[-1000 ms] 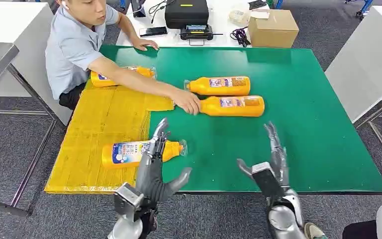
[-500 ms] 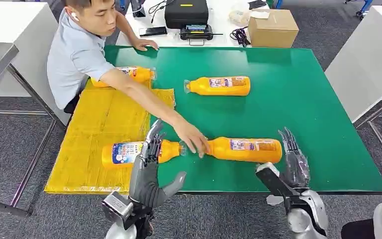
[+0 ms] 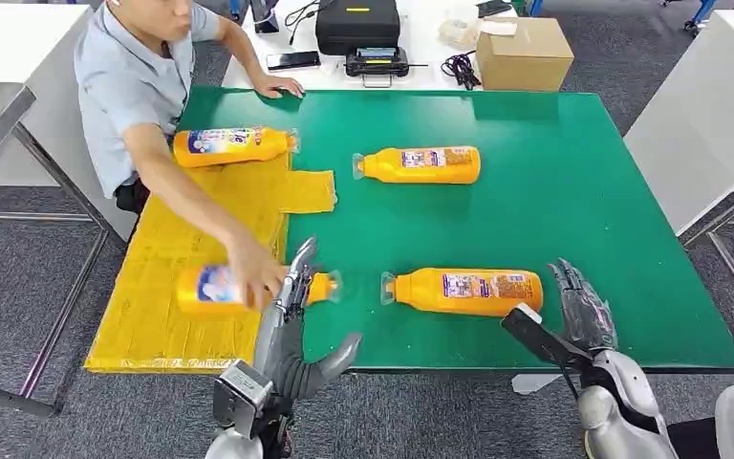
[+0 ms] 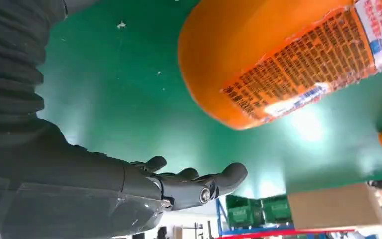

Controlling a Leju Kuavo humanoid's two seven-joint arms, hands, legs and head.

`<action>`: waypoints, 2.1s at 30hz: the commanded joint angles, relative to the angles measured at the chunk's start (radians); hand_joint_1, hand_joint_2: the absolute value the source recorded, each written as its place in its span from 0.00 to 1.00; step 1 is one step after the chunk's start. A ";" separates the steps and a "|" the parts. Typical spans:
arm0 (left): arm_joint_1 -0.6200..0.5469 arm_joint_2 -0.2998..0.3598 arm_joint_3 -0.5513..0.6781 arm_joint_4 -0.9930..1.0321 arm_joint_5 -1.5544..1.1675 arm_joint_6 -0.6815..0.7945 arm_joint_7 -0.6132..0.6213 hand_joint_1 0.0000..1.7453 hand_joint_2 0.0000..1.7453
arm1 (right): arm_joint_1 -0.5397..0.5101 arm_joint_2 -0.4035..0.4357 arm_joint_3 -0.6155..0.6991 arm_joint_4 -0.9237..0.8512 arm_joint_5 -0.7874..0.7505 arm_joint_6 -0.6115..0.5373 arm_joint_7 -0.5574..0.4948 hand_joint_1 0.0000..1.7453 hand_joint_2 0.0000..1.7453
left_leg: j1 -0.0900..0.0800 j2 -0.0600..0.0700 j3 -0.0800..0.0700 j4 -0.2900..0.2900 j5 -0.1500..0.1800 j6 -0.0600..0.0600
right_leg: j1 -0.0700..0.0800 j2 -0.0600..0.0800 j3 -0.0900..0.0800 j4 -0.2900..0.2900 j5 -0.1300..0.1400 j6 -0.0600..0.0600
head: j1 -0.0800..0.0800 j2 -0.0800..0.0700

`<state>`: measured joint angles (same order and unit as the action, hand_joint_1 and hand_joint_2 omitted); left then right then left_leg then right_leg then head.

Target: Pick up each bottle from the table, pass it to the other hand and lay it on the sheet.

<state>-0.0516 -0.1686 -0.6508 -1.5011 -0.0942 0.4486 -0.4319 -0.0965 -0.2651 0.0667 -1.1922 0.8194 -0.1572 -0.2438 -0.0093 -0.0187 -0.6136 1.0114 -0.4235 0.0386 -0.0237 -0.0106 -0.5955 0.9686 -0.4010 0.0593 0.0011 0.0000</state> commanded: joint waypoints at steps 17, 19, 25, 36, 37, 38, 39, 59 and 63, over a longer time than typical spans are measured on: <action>-0.047 0.022 -0.038 0.072 -0.022 0.005 0.008 0.00 1.00 | -0.091 -0.019 0.203 0.043 0.002 0.028 0.003 0.00 1.00 | 0.000 0.001 0.002 0.000 -0.001 -0.001 | 0.001 0.001 0.002 0.000 0.000 -0.002 | 0.000 0.000; -0.049 0.022 -0.041 0.076 -0.022 0.004 0.009 0.00 1.00 | -0.111 -0.021 0.210 0.070 -0.006 0.040 0.012 0.00 1.00 | 0.001 0.002 0.003 0.000 -0.001 -0.002 | 0.001 0.002 0.003 -0.001 -0.001 -0.002 | 0.000 0.000; -0.053 0.022 -0.045 0.077 -0.022 0.002 0.009 0.00 1.00 | -0.132 -0.024 0.220 0.094 -0.008 0.049 0.013 0.00 1.00 | 0.001 0.003 0.003 0.000 -0.001 -0.002 | 0.001 0.002 0.003 -0.001 -0.001 -0.002 | 0.000 0.000; -0.058 0.020 -0.048 0.085 -0.022 0.000 0.010 0.00 1.00 | -0.173 -0.021 0.244 0.112 -0.007 0.064 0.016 0.00 1.00 | 0.002 0.003 0.005 0.000 -0.002 -0.003 | 0.002 0.003 0.005 -0.001 -0.001 -0.003 | 0.000 0.000; -0.058 0.020 -0.048 0.085 -0.022 0.000 0.010 0.00 1.00 | -0.173 -0.021 0.244 0.112 -0.007 0.064 0.016 0.00 1.00 | 0.001 0.002 0.004 -0.001 -0.001 -0.002 | 0.001 0.002 0.004 -0.001 -0.001 -0.003 | 0.000 0.000; -0.058 0.020 -0.048 0.085 -0.022 0.000 0.010 0.00 1.00 | -0.173 -0.021 0.244 0.112 -0.007 0.064 0.016 0.00 1.00 | 0.001 0.002 0.003 0.000 -0.001 -0.002 | 0.001 0.002 0.003 -0.001 0.000 -0.002 | 0.000 0.000; -0.058 0.020 -0.048 0.085 -0.022 0.000 0.010 0.00 1.00 | -0.173 -0.021 0.244 0.112 -0.007 0.064 0.016 0.00 1.00 | 0.001 0.003 0.005 0.000 -0.002 -0.002 | 0.002 0.003 0.004 -0.001 -0.001 -0.003 | 0.000 0.000; -0.090 0.008 -0.067 0.128 -0.011 -0.010 0.014 0.00 1.00 | -0.276 -0.024 0.318 0.292 -0.051 0.146 0.024 0.00 1.00 | 0.001 0.003 0.004 -0.001 -0.001 -0.002 | 0.001 0.002 0.004 -0.001 0.000 -0.002 | 0.000 0.000; -0.090 0.008 -0.067 0.128 -0.011 -0.010 0.014 0.00 1.00 | -0.276 -0.024 0.318 0.292 -0.051 0.146 0.024 0.00 1.00 | 0.001 0.003 0.004 -0.001 -0.001 -0.002 | 0.001 0.002 0.004 -0.001 0.000 -0.002 | 0.000 0.000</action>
<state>-0.0907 -0.1713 -0.6855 -1.4569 -0.1152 0.4421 -0.4242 -0.2737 -0.2888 0.3028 -1.0804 0.7882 -0.0443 -0.2182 -0.0094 -0.0190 -0.6134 1.0114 -0.4230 0.0387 -0.0237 -0.0107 -0.5953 0.9686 -0.4008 0.0594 0.0012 0.0000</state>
